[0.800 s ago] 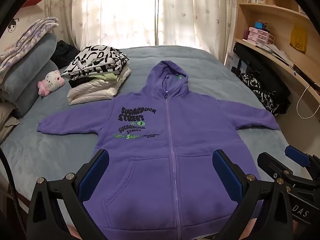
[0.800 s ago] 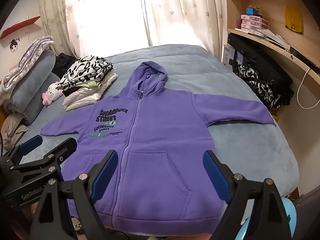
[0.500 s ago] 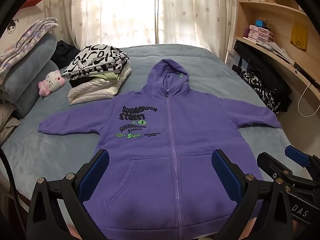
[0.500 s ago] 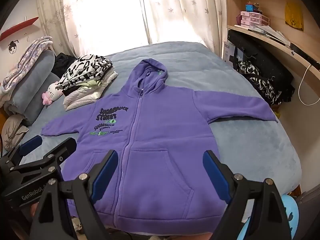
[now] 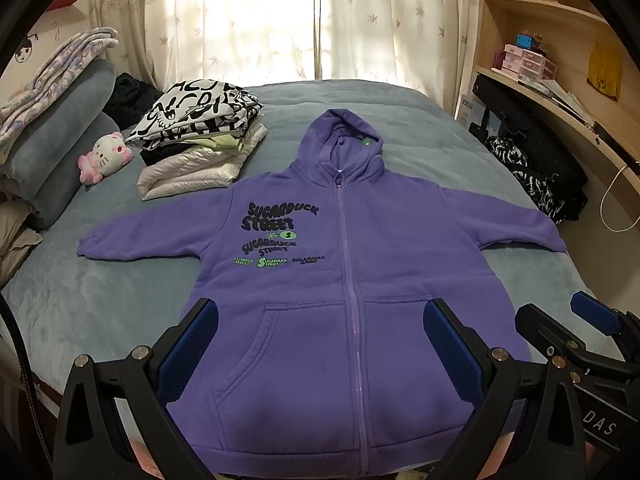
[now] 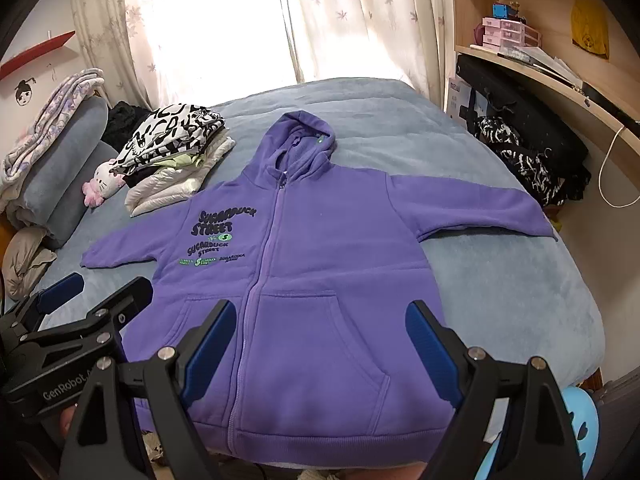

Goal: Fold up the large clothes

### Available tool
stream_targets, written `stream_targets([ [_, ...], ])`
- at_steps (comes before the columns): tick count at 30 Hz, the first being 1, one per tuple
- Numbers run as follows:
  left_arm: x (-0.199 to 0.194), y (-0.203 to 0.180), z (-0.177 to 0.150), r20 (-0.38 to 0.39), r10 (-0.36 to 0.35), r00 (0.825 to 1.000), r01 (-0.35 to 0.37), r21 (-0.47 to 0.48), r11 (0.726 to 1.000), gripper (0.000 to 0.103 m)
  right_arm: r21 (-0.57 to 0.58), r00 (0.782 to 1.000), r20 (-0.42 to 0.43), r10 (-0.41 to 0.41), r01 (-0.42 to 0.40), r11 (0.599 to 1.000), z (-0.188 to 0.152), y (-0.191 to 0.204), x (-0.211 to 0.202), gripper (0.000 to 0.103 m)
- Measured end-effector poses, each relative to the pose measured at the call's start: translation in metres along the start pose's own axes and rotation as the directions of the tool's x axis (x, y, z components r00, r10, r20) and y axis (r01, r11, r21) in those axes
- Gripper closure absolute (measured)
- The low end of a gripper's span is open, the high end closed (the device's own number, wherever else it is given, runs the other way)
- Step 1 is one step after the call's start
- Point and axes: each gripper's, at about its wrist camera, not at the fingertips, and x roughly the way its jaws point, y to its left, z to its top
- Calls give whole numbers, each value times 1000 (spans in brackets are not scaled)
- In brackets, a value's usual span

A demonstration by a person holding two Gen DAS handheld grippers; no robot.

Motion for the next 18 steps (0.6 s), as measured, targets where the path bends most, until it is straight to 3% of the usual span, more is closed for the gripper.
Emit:
stream_targets([
  [18, 1, 0, -1, -28, 3, 1000, -3, -6, 1000, 2, 8, 1000, -19, 1, -1, 1000, -9, 0, 7, 16],
])
